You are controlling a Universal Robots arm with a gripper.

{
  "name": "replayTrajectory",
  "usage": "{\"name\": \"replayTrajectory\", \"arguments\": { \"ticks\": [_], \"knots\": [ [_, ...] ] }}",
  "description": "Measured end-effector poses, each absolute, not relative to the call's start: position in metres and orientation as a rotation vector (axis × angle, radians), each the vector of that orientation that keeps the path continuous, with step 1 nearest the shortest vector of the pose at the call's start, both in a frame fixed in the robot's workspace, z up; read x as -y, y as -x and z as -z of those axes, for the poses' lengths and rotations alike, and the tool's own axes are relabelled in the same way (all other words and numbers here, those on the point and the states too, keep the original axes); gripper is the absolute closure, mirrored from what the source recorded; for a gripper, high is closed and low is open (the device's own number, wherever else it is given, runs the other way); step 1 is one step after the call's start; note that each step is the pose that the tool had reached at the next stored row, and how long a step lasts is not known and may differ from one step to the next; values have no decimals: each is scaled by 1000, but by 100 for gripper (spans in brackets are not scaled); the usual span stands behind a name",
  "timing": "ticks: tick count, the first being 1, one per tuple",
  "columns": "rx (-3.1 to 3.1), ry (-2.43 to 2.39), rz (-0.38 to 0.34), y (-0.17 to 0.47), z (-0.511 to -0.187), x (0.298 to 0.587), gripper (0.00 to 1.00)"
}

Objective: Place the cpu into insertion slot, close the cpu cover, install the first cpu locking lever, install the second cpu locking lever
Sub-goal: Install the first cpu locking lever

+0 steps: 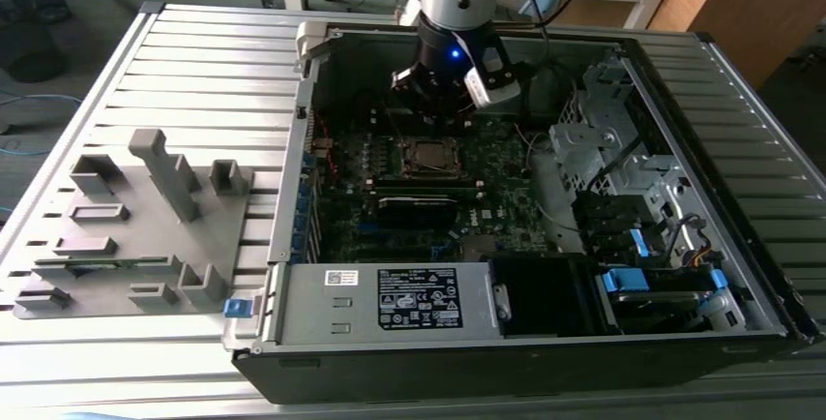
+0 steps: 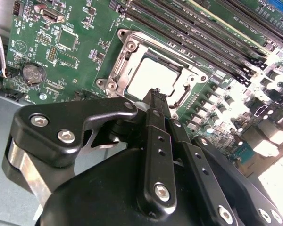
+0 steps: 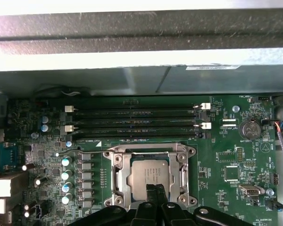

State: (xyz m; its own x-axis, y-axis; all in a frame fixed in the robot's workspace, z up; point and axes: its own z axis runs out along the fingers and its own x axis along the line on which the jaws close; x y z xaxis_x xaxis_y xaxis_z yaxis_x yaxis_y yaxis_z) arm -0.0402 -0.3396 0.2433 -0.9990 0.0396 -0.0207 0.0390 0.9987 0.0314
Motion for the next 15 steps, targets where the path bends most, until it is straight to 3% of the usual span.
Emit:
{"name": "replayTrajectory", "arguments": {
  "ticks": [15],
  "knots": [
    [-3119,-61,-48,46,-245,340,89]
  ]
}}
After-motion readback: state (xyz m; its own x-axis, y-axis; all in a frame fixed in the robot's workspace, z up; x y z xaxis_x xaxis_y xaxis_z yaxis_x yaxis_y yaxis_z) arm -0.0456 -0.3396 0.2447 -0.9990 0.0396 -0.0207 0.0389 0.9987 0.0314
